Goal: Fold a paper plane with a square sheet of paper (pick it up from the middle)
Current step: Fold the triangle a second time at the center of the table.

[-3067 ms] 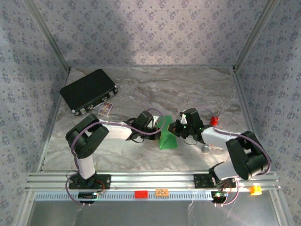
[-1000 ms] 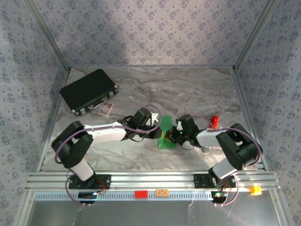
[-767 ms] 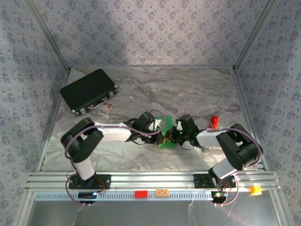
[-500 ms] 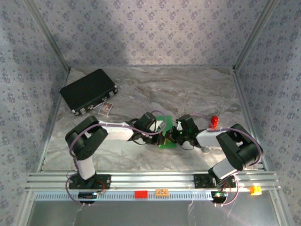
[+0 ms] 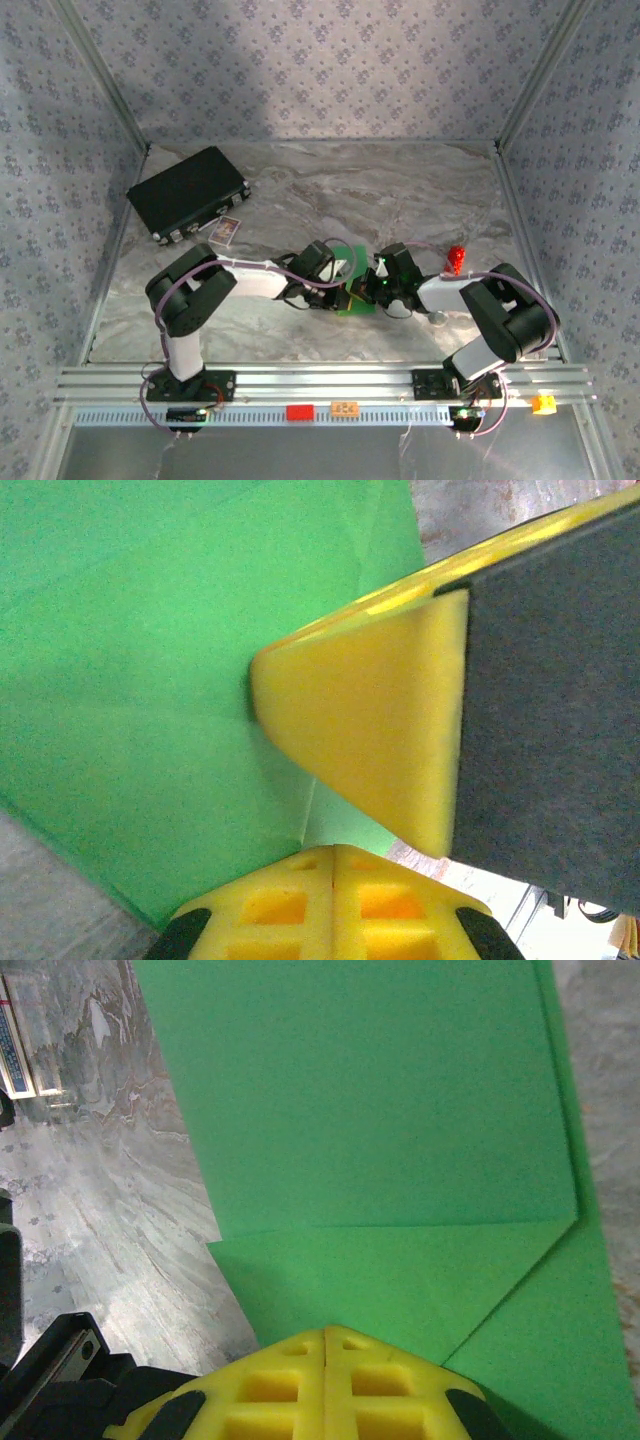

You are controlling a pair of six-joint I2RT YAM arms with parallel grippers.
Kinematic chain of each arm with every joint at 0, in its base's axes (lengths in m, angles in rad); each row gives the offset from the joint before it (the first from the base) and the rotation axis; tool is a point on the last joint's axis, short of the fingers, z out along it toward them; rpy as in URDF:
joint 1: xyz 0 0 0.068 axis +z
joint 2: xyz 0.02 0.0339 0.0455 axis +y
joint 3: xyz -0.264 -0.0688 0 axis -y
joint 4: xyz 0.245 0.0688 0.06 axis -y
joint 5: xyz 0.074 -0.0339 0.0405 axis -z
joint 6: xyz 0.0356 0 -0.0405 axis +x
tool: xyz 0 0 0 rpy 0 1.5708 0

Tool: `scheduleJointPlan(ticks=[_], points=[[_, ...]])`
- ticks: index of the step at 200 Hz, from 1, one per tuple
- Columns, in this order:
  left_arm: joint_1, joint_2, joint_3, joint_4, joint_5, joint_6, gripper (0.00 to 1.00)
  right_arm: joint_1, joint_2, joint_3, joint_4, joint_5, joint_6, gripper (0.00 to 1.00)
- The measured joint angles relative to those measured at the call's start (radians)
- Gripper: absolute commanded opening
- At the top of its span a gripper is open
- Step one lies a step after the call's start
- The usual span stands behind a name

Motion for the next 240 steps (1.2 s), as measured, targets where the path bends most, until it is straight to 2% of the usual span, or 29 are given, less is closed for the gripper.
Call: scheduleJointPlan(ticks=[61,173,201,240], points=[[0.000,-0.018,-0.052,0.055,0.002,-0.011,0.02,0.000,-0.002,-0.002,0.000,0.000,0.000,0.00],[-0.011,-0.127,-0.126,0.017,-0.019,-0.010,0.01,0.000,-0.010,-0.007,-0.002,0.001,0.000,0.00],[-0.013,-0.165,-0.123,0.021,-0.028,-0.009,0.01,0.000,-0.010,-0.007,-0.002,0.000,0.000,0.00],[-0.012,-0.127,-0.063,0.010,-0.048,0.001,0.00,0.000,-0.010,-0.007,-0.002,0.000,0.000,0.00]])
